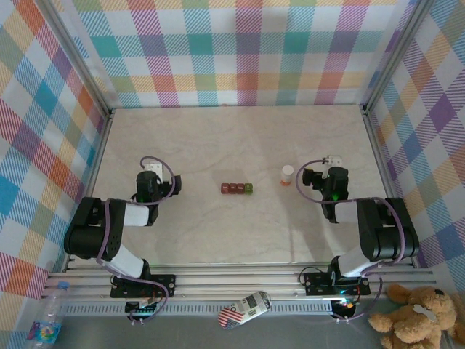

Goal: Sort the pills into containers

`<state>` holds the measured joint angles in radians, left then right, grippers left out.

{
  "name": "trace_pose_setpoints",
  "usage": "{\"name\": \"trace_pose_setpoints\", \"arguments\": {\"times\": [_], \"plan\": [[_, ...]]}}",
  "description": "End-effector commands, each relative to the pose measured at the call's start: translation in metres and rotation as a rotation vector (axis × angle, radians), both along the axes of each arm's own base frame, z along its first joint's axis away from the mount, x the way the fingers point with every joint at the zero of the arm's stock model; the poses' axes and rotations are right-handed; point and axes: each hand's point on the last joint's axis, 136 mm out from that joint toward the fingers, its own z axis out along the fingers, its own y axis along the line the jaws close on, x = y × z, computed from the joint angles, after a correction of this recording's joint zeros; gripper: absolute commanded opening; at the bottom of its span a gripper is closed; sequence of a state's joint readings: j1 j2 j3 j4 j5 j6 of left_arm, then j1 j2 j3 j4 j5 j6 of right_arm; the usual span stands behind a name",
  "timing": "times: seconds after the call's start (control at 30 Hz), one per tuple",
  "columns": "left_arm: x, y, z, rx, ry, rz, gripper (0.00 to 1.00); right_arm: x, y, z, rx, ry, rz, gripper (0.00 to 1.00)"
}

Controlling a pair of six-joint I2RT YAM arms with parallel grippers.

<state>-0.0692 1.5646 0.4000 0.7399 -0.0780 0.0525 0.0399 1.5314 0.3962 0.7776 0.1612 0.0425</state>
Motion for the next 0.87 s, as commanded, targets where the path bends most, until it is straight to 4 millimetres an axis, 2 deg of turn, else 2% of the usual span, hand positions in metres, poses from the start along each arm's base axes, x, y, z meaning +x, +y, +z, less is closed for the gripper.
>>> {"name": "trace_pose_setpoints", "arguments": {"times": [0.0,0.83], "plan": [[0.0158,-0.0042,0.0203,-0.053,-0.067,-0.031,1.00,0.0092,0.0087,0.0146,0.045,-0.057,0.088,0.99],[0.0149,-0.0033,0.0209,-0.049,-0.073,-0.028,1.00,0.0081,0.0111,0.0163,0.041,-0.067,0.105,0.99]]}}
